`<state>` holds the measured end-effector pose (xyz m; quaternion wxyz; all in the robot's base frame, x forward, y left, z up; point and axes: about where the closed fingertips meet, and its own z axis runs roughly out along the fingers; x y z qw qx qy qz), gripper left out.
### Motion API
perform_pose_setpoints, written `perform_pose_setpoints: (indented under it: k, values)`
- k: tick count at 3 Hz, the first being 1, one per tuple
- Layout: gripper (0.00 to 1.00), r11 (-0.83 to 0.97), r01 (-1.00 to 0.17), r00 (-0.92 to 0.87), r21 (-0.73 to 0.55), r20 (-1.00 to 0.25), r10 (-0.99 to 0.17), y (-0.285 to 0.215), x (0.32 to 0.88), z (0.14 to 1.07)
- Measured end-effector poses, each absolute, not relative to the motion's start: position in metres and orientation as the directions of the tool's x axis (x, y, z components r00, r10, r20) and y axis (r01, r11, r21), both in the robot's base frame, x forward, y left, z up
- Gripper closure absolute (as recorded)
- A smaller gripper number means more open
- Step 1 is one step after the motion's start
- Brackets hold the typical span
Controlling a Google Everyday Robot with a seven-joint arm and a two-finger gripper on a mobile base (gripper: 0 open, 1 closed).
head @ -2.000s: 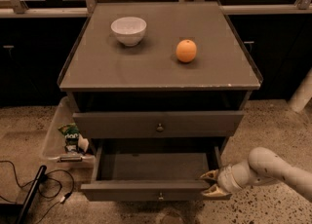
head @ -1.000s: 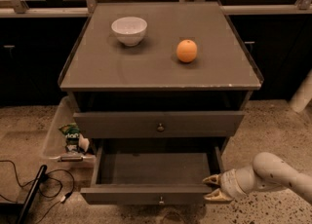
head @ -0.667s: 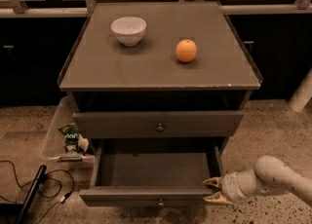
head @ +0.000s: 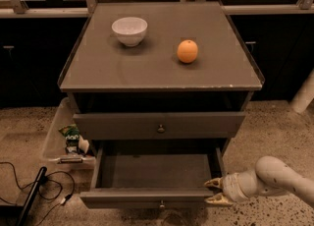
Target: Open middle drawer
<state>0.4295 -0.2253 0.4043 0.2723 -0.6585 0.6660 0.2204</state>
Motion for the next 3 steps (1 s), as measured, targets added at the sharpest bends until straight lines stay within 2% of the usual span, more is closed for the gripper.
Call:
perform_pose_setpoints:
  k: [1,2,3]
  values:
    - [0.12,0.035,-0.997,0.016,-0.065,-0.653,-0.757,-0.2253,0.4294,0.4042]
    - [0.0,0.035,-0.997,0.016,-0.065,-0.653,-0.757,-0.2252,0.4294,0.4042]
    - [0.0,0.035,-0.997,0.016,-0.065,-0.653,-0.757,-0.2252,0.4294,0.4042]
